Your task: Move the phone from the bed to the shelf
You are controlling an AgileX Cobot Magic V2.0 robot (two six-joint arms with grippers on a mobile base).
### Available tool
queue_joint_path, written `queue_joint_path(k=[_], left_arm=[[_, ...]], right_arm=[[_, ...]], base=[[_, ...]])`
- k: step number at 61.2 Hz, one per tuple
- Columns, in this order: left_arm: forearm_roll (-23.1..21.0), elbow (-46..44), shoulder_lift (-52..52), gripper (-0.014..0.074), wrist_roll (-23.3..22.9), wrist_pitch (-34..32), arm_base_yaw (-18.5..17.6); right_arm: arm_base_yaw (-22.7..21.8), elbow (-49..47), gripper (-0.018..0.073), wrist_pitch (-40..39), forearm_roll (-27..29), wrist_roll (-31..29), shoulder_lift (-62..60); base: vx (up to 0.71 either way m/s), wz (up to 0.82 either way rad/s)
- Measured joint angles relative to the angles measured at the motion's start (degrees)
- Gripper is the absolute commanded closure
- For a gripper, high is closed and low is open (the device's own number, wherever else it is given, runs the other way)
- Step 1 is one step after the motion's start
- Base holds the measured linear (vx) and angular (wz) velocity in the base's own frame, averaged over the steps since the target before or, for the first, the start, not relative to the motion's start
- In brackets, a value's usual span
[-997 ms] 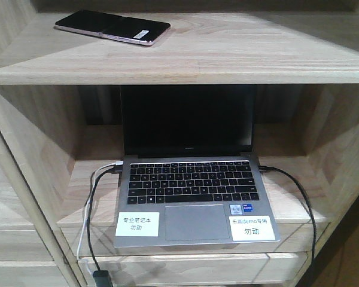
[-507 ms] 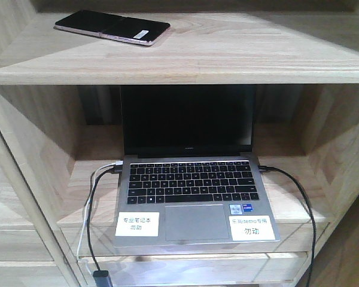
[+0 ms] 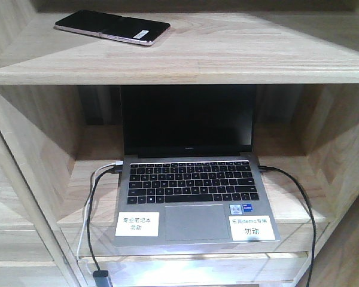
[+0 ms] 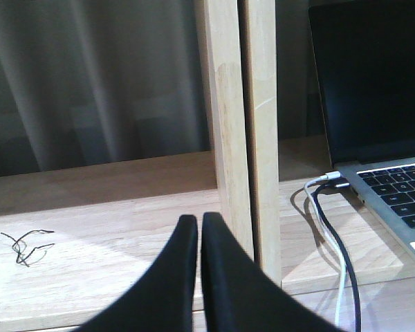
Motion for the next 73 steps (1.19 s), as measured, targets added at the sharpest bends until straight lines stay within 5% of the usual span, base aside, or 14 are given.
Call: queue_joint_path(k=[26, 73], left_arm=[[0.0, 0.0, 0.0, 0.0595, 0.0, 0.0, 0.0], [0.0, 0.0, 0.0, 0.0595, 0.0, 0.0, 0.0]], right_arm=[[-3.03, 15.41, 0.0566, -11.63, -3.02, 1.98, -3.41], [-3.03, 15.77, 0.0566, -11.71, -7.49, 1.98, -3.41]], base=[[0.0, 0.0], [0.0, 0.0]])
